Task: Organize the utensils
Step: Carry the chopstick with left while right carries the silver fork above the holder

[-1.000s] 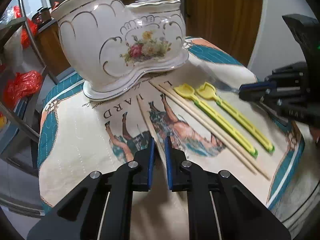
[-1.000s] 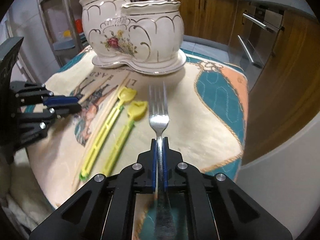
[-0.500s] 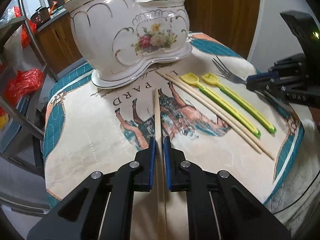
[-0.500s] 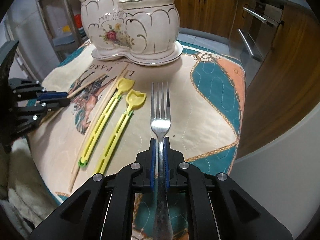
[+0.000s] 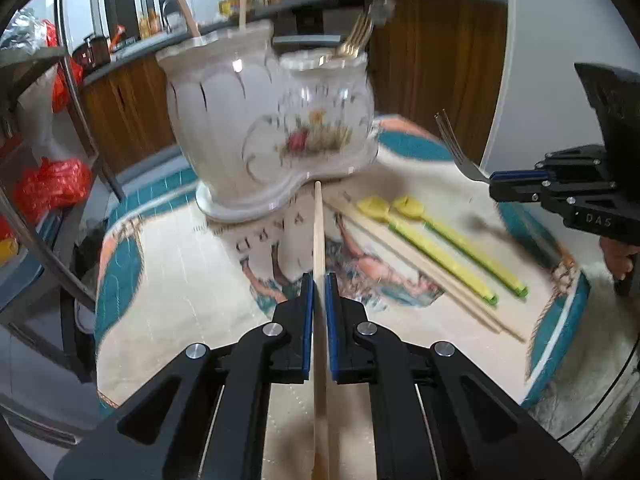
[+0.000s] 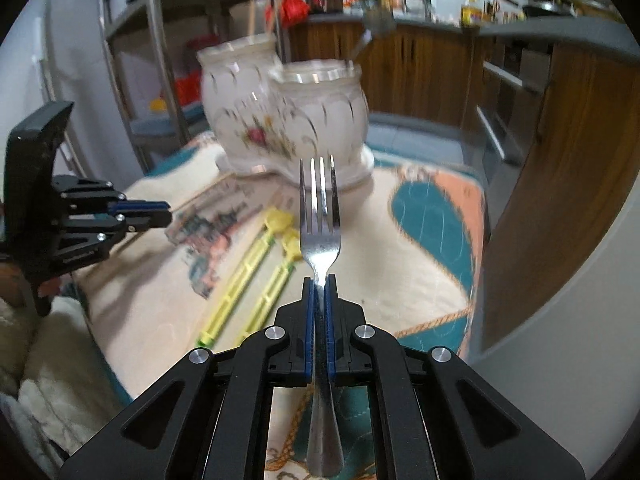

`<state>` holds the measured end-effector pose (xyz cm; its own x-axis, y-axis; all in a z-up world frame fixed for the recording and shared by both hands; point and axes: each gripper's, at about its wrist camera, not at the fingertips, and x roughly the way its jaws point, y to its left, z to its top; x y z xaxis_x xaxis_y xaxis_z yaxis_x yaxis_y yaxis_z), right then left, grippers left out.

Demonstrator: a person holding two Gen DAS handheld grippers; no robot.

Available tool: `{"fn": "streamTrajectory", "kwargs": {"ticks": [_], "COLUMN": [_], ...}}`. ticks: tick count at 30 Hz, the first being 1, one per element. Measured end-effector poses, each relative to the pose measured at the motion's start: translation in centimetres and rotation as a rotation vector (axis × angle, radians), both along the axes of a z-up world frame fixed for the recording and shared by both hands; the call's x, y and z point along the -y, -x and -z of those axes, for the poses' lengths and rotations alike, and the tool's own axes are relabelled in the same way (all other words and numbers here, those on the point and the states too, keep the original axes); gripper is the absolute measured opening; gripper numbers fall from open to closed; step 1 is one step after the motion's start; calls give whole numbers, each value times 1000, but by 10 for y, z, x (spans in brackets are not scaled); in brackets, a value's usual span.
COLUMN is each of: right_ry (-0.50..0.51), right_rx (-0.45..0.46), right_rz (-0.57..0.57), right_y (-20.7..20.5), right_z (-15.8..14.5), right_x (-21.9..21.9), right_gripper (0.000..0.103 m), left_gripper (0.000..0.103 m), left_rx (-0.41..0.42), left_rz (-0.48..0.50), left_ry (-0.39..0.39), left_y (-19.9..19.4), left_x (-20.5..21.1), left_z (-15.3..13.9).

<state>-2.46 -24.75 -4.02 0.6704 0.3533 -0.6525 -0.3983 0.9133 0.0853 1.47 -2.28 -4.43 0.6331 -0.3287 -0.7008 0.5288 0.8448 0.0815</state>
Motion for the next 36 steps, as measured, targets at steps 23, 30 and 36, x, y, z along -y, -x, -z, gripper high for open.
{"fn": "streamTrajectory", "kwargs": {"ticks": [23,30,36], "right_ry": [-146,-197,-222], "right_rx": [364,401,462], "right_rz": [14,22,18], "right_y": [-10,-39,-60], "right_z": [-75,-102,-124], "right_x": [-11,-12,-22], "right_gripper": [6,6,6], "left_gripper": [6,6,6], "left_rx": [372,423,477], "left_rz": [-129,-130,-134], "left_ry": [344,448,514], "left_y": [-4,-44,-80], "left_x": [-54,-53,-39], "left_z": [-87,-125,-147]}}
